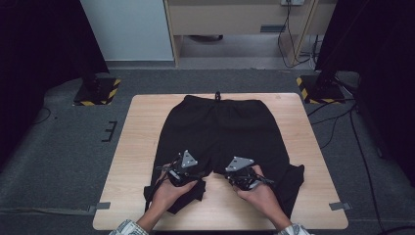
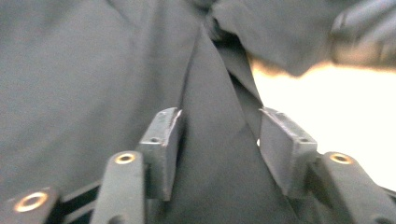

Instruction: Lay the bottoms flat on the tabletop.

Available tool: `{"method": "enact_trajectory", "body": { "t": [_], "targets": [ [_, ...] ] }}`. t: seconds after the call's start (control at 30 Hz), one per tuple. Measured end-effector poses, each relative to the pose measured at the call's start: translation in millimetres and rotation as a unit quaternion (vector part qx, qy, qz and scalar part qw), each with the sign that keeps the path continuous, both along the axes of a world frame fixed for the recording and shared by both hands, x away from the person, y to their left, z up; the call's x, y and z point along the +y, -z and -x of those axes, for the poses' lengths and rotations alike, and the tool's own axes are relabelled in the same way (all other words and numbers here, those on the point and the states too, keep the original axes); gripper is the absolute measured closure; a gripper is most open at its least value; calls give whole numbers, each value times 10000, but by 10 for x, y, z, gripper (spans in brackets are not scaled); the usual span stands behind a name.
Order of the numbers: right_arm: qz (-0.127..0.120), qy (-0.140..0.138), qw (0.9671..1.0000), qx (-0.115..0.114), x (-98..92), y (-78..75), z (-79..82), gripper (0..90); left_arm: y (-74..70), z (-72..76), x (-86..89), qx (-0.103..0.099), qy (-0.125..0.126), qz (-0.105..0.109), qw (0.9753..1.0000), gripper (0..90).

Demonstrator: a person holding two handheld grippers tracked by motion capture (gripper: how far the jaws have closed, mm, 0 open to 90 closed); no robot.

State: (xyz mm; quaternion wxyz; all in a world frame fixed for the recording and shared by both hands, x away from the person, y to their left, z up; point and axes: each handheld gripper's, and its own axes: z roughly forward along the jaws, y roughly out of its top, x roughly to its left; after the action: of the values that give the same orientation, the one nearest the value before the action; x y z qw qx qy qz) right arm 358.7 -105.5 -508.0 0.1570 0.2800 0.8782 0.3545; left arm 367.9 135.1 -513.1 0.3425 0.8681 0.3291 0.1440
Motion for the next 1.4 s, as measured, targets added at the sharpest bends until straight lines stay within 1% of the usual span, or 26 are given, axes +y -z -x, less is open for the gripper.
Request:
{"method": "enact_trajectory", "body": {
  "t": [0.07, 0.17, 0.23, 0.3, 0.43, 0.53, 0.6, 0.67, 0.77, 0.83, 0.87, 0.9, 0.93, 0.97, 1.0, 1.03, 1.07, 1.1, 1.13, 1.2, 1.33, 1.37, 1.4],
  "targets": [
    [-108, 120, 9999, 20, -118, -17, 27, 861, 16, 29, 8, 124, 80, -111, 9998, 531],
    [-270, 314, 9991, 37, -269, -32, 29, 849, 34, 79, 31, 211, 108, -187, 9995, 552],
    [-329, 432, 9985, 66, -338, -32, 1, 838, 15, 103, 49, 202, 100, -188, 9996, 575],
    [-388, 560, 9977, 73, -393, -37, -36, 836, 0, 127, 73, 244, 111, -183, 9995, 595],
    [-431, 744, 9963, 88, -487, -43, -73, 846, -4, 181, 138, 234, 102, -232, 9994, 602],
    [-488, 866, 9950, 119, -542, -52, -86, 852, -5, 186, 159, 268, 92, -220, 9994, 606],
    [-483, 926, 9945, 113, -575, -53, -95, 853, -10, 182, 161, 271, 78, -226, 9993, 606],
    [-559, 1018, 9931, 154, -613, -52, -106, 854, -6, 185, 155, 284, 124, -200, 9993, 605],
    [-634, 1121, 9916, 137, -666, -67, -114, 854, 1, 199, 128, 293, 218, -198, 9991, 589],
    [-661, 1252, 9898, 147, -710, -70, -118, 850, -4, 210, 111, 293, 276, -181, 9990, 560],
    [-640, 1264, 9898, 168, -730, -66, -121, 846, -9, 215, 100, 296, 301, -167, 9990, 532],
    [-598, 1299, 9895, 203, -755, -50, -121, 842, -17, 218, 91, 275, 295, -141, 9991, 503],
    [-543, 1338, 9893, 211, -773, -35, -118, 833, -32, 219, 81, 212, 302, -91, 9993, 484],
    [-515, 1372, 9889, 245, -790, -21, -114, 822, -57, 219, 66, 99, 305, -53, 9995, 461],
    [-524, 1359, 9889, 308, -803, -8, -111, 806, -84, 211, 39, -16, 267, -4, 9996, 440],
    [-573, 1291, 9892, 390, -807, 6, -108, 775, -114, 193, 9, -87, 281, 46, 9996, 413],
    [-606, 1189, 9901, 444, -802, 18, -105, 748, -140, 168, -27, -105, 309, 131, 9994, 392],
    [-610, 1091, 9911, 459, -790, 23, -94, 742, -157, 145, -59, -103, 304, 165, 9993, 391],
    [-590, 1028, 9920, 427, -779, 27, -86, 738, -189, 108, -120, -126, 302, 188, 9993, 383],
    [-577, 950, 9928, 448, -740, 26, -69, 750, -222, 34, -231, -167, 332, 234, 9990, 392],
    [-585, 826, 9939, 445, -672, 16, -60, 765, -213, -170, -486, -131, 385, 78, 9991, 400],
    [-577, 800, 9941, 449, -656, 11, -56, 766, -208, -209, -541, -140, 451, 32, 9989, 423],
    [-600, 765, 9943, 436, -642, 7, -53, 770, -200, -243, -593, -159, 506, -57, 9986, 445]
  ]
}}
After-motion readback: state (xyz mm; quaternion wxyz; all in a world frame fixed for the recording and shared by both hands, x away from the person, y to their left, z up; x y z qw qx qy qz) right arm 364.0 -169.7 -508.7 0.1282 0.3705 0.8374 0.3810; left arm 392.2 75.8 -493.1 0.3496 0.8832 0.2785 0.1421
